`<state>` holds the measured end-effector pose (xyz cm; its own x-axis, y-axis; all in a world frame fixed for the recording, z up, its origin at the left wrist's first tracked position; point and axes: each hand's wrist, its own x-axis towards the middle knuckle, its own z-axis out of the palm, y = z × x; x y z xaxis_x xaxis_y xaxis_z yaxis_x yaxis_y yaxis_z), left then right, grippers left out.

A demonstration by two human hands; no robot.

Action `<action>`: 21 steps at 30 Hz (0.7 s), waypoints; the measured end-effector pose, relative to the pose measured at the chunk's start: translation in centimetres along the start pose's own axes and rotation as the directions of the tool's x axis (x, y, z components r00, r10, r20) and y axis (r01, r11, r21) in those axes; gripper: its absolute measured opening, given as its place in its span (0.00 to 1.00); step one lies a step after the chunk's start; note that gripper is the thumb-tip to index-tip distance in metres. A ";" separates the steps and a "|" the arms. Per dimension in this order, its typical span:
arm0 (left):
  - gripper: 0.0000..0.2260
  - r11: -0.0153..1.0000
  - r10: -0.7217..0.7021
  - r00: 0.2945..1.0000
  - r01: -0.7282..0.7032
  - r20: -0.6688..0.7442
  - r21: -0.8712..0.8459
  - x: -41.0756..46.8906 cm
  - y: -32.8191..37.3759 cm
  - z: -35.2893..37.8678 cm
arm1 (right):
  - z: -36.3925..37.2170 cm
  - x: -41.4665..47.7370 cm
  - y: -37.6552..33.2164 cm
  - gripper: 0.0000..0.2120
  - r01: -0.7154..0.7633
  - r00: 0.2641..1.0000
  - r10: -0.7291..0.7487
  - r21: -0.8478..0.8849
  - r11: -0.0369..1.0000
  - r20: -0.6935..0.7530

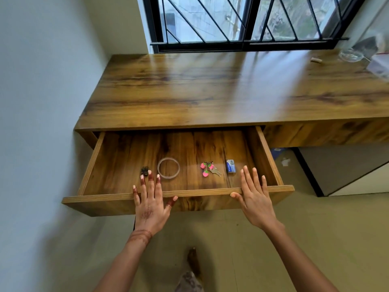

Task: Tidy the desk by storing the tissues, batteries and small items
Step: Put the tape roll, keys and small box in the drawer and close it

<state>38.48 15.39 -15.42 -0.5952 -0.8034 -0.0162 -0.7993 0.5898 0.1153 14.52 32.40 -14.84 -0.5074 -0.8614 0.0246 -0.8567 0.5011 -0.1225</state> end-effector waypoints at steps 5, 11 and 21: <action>0.37 1.000 -0.020 0.999 0.020 -0.035 0.008 2.3 -0.1 0.1 | 0.1 2.2 0.1 0.33 -0.019 0.999 0.018 -0.043 0.999 -0.031; 0.35 0.999 0.002 0.989 0.003 -0.148 0.036 7.1 -0.3 0.5 | 0.6 6.6 0.7 0.35 -0.013 0.999 0.009 -0.065 0.998 -0.051; 0.39 0.995 0.079 0.965 -0.059 -0.251 0.085 17.3 -0.8 0.6 | 0.2 16.6 1.5 0.36 -0.005 1.000 0.002 -0.108 0.994 -0.022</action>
<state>28.78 1.11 -16.39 -0.6166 -0.7489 0.2428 -0.7667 0.6413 0.0312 4.80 18.81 -14.85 -0.5114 -0.8581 0.0464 -0.8593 0.5113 -0.0145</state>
